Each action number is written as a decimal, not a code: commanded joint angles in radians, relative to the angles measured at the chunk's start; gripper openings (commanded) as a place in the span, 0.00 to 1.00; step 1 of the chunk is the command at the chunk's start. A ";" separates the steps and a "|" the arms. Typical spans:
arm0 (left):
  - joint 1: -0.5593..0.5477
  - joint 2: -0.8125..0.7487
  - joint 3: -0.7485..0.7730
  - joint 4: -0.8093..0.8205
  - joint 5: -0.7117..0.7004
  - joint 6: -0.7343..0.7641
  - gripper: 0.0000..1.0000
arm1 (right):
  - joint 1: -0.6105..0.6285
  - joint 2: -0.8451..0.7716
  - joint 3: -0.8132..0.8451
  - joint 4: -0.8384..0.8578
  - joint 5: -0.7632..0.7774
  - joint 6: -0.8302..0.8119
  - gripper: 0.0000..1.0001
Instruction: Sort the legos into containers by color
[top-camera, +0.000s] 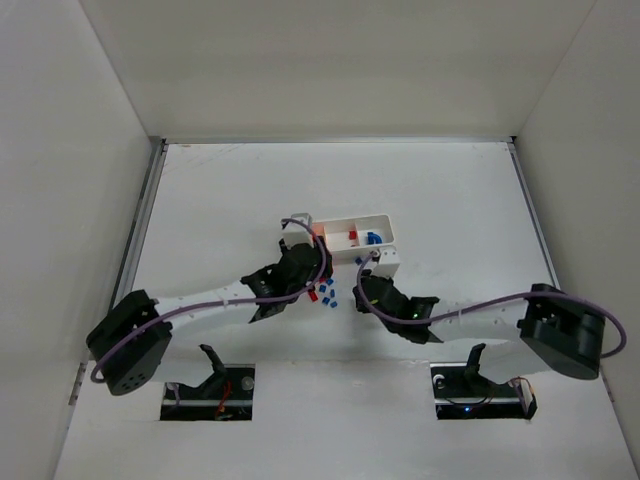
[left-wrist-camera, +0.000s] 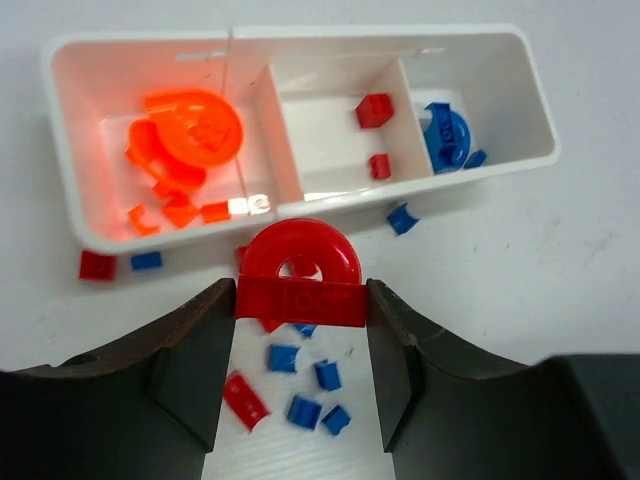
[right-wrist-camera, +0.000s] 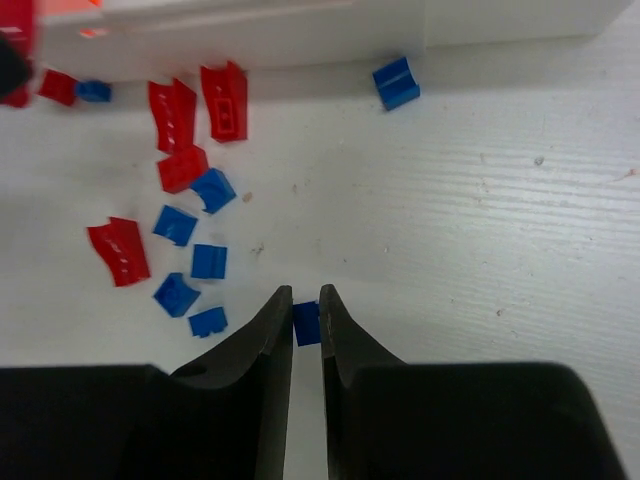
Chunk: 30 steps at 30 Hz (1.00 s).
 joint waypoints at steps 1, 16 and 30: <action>0.021 0.090 0.117 0.083 0.042 0.029 0.25 | -0.025 -0.130 -0.017 -0.006 -0.002 0.002 0.17; 0.088 0.372 0.353 0.105 0.074 0.083 0.40 | -0.430 -0.198 0.138 -0.021 -0.267 -0.170 0.17; 0.093 0.136 0.137 0.114 0.077 0.084 0.57 | -0.516 0.074 0.288 0.034 -0.300 -0.222 0.18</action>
